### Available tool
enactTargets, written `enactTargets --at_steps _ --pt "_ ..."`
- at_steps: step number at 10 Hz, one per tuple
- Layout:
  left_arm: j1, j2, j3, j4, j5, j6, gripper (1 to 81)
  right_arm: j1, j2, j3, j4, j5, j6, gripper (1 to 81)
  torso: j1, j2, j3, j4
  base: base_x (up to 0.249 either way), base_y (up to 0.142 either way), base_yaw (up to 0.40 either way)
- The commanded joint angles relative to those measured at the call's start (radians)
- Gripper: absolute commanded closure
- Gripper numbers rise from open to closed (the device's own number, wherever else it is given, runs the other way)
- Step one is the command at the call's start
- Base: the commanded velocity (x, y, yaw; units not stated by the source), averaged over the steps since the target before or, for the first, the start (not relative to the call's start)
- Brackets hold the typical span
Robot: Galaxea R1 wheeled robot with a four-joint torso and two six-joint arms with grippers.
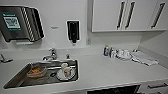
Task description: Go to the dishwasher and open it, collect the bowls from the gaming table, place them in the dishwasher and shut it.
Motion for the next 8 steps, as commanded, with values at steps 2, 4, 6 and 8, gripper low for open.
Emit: enactTargets --at_steps 2,4,6,8 --pt "-0.042 -0.01 0.003 0.007 0.04 0.006 1.0 -0.021 0.039 -0.021 -0.067 -0.247 -0.113 1.0 0.0 0.0 0.0 0.0 0.0 0.0 0.0" --pt "-0.042 -0.009 0.003 0.007 0.04 0.006 1.0 -0.028 0.06 -0.026 -0.073 -0.245 -0.121 1.0 -0.001 0.0 0.001 0.0 0.0 0.0 0.0" --pt "-0.042 -0.009 0.002 0.007 0.04 0.006 1.0 -0.031 0.064 -0.029 -0.081 -0.245 -0.122 1.0 -0.002 -0.001 0.001 -0.001 0.0 0.0 0.0" --pt "-0.042 -0.007 0.003 0.007 0.04 0.006 1.0 -0.036 0.063 -0.029 -0.084 -0.245 -0.122 1.0 -0.002 -0.001 0.001 -0.002 -0.032 0.0 0.0"
